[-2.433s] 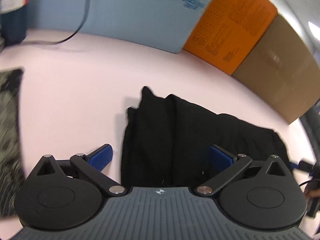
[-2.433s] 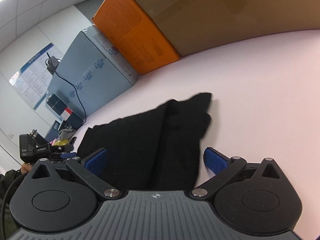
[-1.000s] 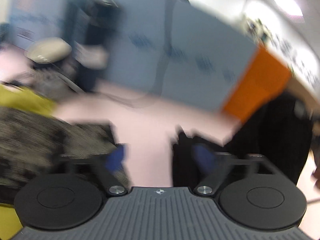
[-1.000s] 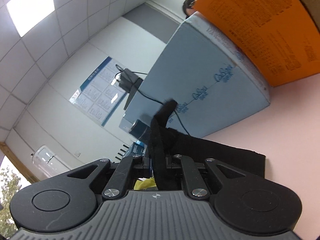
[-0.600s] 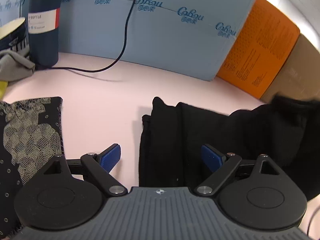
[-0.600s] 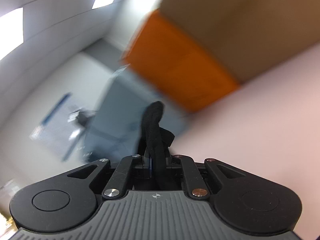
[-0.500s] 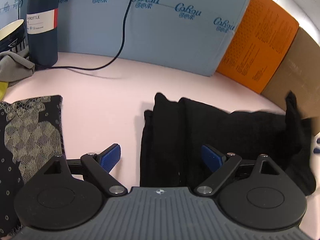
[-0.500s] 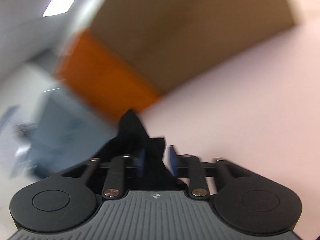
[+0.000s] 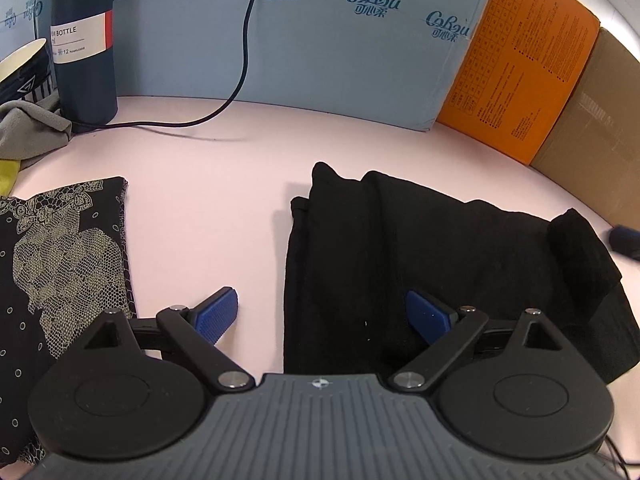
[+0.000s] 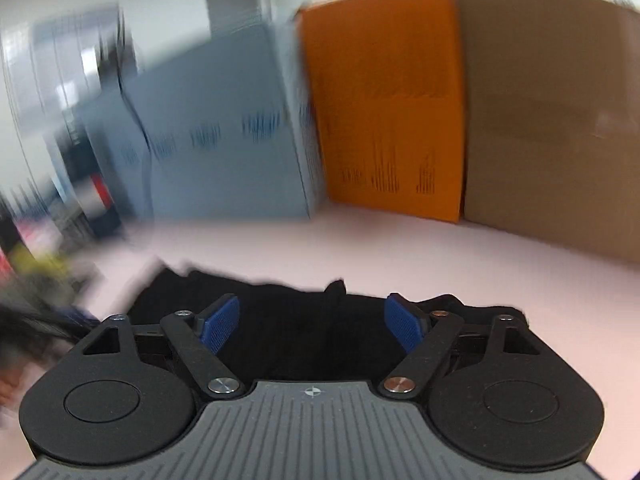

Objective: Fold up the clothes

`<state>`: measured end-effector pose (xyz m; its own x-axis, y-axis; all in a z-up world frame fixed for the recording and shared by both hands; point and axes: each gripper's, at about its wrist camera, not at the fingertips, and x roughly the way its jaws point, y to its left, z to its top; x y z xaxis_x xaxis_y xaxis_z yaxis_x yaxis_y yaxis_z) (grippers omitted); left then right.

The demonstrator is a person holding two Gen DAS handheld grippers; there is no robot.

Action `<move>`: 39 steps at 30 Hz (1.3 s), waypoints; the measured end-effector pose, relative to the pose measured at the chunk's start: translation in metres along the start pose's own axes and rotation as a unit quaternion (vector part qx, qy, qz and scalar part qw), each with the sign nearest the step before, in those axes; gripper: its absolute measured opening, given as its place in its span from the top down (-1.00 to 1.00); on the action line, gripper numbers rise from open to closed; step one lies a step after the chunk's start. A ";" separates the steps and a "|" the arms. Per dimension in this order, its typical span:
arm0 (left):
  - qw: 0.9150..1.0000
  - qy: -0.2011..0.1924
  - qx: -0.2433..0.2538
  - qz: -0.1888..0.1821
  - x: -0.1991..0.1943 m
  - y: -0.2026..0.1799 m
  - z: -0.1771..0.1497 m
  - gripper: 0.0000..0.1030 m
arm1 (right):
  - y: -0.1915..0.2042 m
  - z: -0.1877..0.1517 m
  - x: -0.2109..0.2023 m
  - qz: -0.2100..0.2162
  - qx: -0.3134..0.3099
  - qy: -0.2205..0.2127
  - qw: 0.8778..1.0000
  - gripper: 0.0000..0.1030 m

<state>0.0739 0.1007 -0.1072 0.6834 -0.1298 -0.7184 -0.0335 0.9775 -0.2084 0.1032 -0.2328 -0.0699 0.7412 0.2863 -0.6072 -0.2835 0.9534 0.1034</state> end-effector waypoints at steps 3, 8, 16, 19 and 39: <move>1.000 0.002 0.000 -0.002 0.000 0.001 0.000 -0.77 | -0.019 -0.009 0.002 0.051 0.110 0.009 0.993 0.84; 1.000 -0.003 0.005 -0.010 -0.001 0.004 -0.002 -0.79 | -0.063 -0.058 -0.043 -0.053 0.259 -0.008 0.964 0.72; 0.999 -0.008 0.008 -0.035 0.000 0.007 -0.003 -0.99 | -0.092 -0.075 -0.095 -0.054 0.219 -0.073 0.971 -0.84; 0.998 -0.013 -0.027 -0.050 0.000 0.014 0.000 -0.99 | -0.123 -0.079 -0.082 -0.011 0.227 -0.039 0.973 -0.84; 0.998 -0.064 -0.004 -0.017 0.006 -0.043 0.010 0.80 | -0.117 -0.051 -0.015 0.090 0.220 -0.025 0.971 0.81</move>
<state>0.0868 0.0599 -0.0964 0.7712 -0.1397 -0.6210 -0.0143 0.9716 -0.2363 0.0942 -0.3531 -0.1137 0.7359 0.4454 -0.5100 -0.1313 0.8328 0.5378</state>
